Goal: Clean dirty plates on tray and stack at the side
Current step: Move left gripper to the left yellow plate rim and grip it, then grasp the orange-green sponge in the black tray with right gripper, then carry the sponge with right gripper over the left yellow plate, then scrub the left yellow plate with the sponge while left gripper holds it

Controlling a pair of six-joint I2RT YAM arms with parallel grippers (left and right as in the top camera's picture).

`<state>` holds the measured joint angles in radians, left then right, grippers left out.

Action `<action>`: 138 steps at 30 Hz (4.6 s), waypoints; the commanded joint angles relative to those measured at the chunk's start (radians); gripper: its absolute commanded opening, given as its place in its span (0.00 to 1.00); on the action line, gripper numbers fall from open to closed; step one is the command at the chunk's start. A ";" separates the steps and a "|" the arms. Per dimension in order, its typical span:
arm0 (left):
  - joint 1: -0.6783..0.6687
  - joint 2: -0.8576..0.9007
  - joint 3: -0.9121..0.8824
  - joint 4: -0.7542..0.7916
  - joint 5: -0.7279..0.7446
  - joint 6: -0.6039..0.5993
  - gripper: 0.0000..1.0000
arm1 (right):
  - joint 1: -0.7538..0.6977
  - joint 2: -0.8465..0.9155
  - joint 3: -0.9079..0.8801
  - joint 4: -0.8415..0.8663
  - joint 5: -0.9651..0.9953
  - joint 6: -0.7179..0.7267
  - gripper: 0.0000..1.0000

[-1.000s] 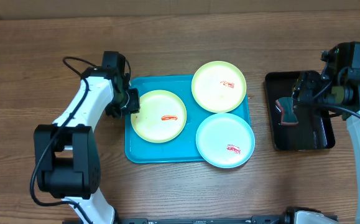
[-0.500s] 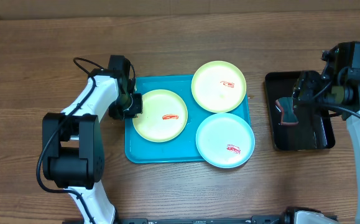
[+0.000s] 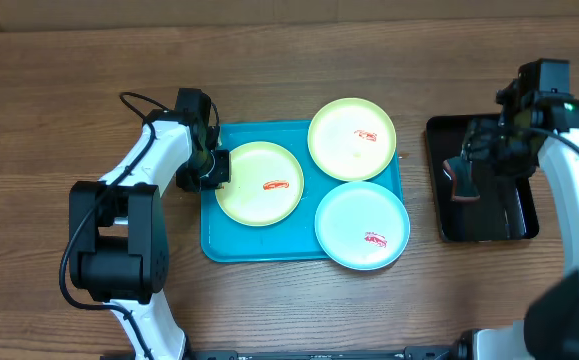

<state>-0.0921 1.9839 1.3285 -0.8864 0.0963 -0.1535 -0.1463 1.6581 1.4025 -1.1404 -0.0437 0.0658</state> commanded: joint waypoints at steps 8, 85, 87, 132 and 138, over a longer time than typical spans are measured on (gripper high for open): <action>-0.006 0.011 0.009 0.002 -0.011 0.004 0.04 | -0.059 0.232 0.019 0.062 -0.012 -0.219 0.52; -0.006 0.011 0.009 0.024 0.008 0.026 0.04 | 0.806 0.453 0.251 0.309 -0.014 0.394 0.04; -0.006 0.011 0.009 0.024 0.008 0.026 0.04 | 0.806 0.480 0.251 0.320 0.026 0.418 0.04; -0.006 0.011 0.009 0.024 0.008 0.027 0.04 | 0.854 0.577 0.320 0.437 -0.161 0.463 0.04; -0.006 0.011 0.009 0.024 0.008 0.027 0.04 | 0.859 0.577 0.319 0.446 -0.334 0.512 0.04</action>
<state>-0.0952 1.9839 1.3285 -0.8600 0.1230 -0.1459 0.7086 2.2360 1.7260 -0.6933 -0.2310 0.5503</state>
